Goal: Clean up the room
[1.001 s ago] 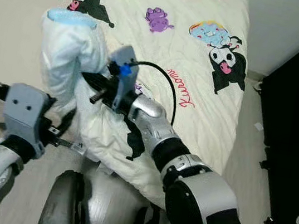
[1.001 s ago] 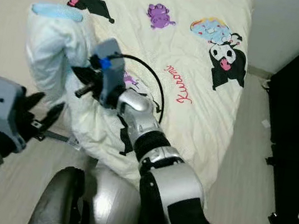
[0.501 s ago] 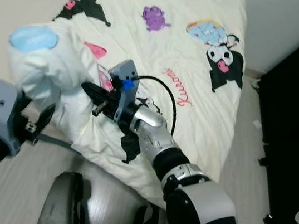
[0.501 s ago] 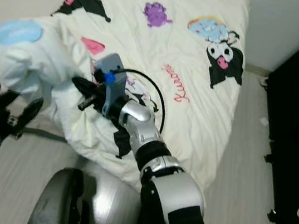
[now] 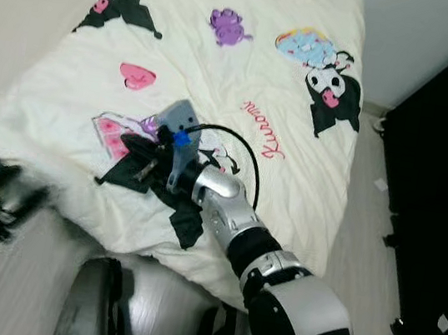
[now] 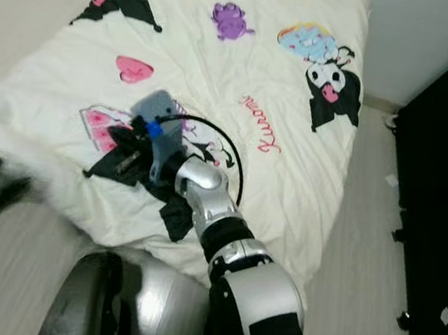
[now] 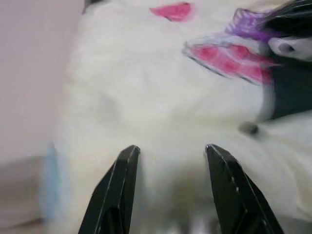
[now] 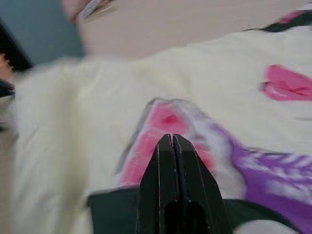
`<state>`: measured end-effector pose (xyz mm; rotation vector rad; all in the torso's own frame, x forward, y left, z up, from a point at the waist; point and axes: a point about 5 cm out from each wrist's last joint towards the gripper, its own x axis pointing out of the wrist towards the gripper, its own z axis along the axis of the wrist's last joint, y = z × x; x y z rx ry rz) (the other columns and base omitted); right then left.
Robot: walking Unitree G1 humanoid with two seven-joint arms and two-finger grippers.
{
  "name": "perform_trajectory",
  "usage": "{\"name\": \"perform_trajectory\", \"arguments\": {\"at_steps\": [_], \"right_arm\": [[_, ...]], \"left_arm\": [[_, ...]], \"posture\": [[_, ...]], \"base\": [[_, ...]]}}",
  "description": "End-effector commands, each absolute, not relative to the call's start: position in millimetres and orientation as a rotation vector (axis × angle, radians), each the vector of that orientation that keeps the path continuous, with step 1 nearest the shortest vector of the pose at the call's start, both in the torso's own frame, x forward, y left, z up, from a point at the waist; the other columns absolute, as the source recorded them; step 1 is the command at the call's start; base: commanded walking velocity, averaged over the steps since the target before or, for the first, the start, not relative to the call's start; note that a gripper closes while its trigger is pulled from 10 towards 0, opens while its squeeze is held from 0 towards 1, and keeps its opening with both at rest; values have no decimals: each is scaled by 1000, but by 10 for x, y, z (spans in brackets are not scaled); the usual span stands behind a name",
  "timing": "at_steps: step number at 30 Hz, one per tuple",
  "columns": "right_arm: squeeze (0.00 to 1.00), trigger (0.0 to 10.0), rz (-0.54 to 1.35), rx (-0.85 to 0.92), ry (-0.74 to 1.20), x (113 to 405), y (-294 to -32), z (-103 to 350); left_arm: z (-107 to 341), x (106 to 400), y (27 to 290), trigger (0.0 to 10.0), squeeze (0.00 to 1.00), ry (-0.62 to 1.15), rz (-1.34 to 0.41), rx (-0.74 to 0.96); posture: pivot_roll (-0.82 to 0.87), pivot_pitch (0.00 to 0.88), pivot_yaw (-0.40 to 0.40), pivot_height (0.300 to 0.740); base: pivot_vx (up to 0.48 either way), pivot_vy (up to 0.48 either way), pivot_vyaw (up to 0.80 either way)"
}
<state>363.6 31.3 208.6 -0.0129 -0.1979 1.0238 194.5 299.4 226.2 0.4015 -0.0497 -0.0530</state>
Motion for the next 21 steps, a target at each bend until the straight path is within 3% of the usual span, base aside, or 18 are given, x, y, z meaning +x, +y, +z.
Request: {"name": "perform_trajectory", "arguments": {"at_steps": [1, 8, 11, 12, 14, 15, 18, 19, 21], "right_arm": [[0, 10000, 920, 53, -208, 3709, 183, 2098], [0, 10000, 803, 19, -234, 3810, -47, 2134], [0, 10000, 759, -18, -234, 3830, -133, 2097], [0, 10000, 702, -31, -227, 3855, -236, 2059], [0, 10000, 702, -31, -227, 3855, -236, 2059], [0, 10000, 613, -19, -196, 3898, -379, 2008], [0, 10000, 613, -19, -196, 3898, -379, 2008], [0, 10000, 493, -1, -177, 3917, -587, 1926], [0, 10000, 493, -1, -177, 3917, -587, 1926]], "left_arm": [[2345, 1924, 3243, 10000, 0, -69, 61, 433], [2447, 2143, 3253, 10000, 0, -152, 65, 381], [2371, 2254, 3136, 10000, 0, -150, 26, 359], [2273, 2360, 2990, 10000, 0, -146, -18, 355], [2273, 2360, 2990, 10000, 0, -146, -18, 355], [2123, 2493, 2799, 10000, 0, -112, -48, 335], [2123, 2493, 2799, 10000, 0, -112, -48, 335], [1936, 2658, 2510, 10000, 0, -80, -84, 279], [1936, 2658, 2510, 10000, 0, -80, -84, 279]], "posture": [[216, 376, -176, 594], [176, 343, -166, 594], [154, 324, -162, 594], [137, 305, -161, 594], [137, 305, -161, 594], [120, 282, -155, 594], [120, 282, -155, 594], [80, 233, -140, 594], [80, 233, -140, 594]], "base": [[0, 0, 0], [0, 0, 0], [0, 0, 0], [0, 0, 0], [0, 0, 0], [0, 0, 0], [0, 0, 0], [0, 0, 0], [0, 0, 0]]}}
